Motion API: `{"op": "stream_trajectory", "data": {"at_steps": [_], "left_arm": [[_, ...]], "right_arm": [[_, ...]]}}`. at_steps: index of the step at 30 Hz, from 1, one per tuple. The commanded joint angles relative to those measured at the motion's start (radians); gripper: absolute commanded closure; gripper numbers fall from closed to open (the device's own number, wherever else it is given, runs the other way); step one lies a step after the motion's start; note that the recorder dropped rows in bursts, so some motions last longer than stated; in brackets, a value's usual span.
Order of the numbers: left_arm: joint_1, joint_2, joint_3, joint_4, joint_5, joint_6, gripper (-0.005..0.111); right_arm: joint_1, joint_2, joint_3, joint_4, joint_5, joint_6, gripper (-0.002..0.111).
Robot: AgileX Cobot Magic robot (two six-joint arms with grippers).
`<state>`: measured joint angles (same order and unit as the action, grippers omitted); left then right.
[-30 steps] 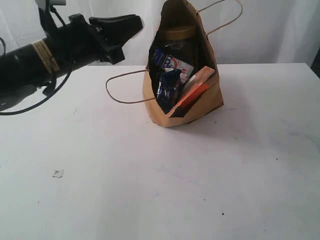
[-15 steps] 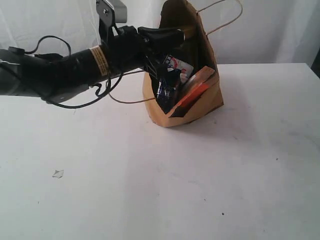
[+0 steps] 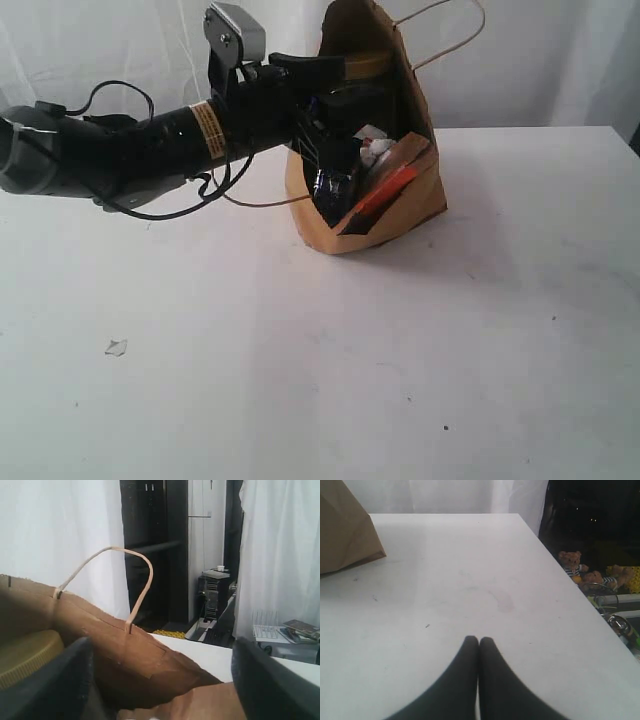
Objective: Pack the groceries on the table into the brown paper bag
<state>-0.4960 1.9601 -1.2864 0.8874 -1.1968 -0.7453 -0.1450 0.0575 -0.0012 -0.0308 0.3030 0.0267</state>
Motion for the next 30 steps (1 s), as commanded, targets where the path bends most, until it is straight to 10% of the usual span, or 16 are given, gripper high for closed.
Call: {"op": "stream_trajectory", "data": {"at_steps": [1, 18, 30], "left_arm": [[-0.005, -0.010, 0.008, 0.015, -0.005, -0.023, 0.029], [-0.005, -0.329, 0.386, -0.290, 0.731, 0.440, 0.107], [-0.005, -0.350, 0.389, -0.318, 0.457, 0.425, 0.107]], "right_arm": [[-0.005, -0.006, 0.001, -0.005, -0.004, 0.002, 0.108], [-0.005, -0.006, 0.001, -0.005, -0.004, 0.002, 0.108], [-0.005, -0.006, 0.001, -0.005, -0.004, 0.002, 0.108]]}}
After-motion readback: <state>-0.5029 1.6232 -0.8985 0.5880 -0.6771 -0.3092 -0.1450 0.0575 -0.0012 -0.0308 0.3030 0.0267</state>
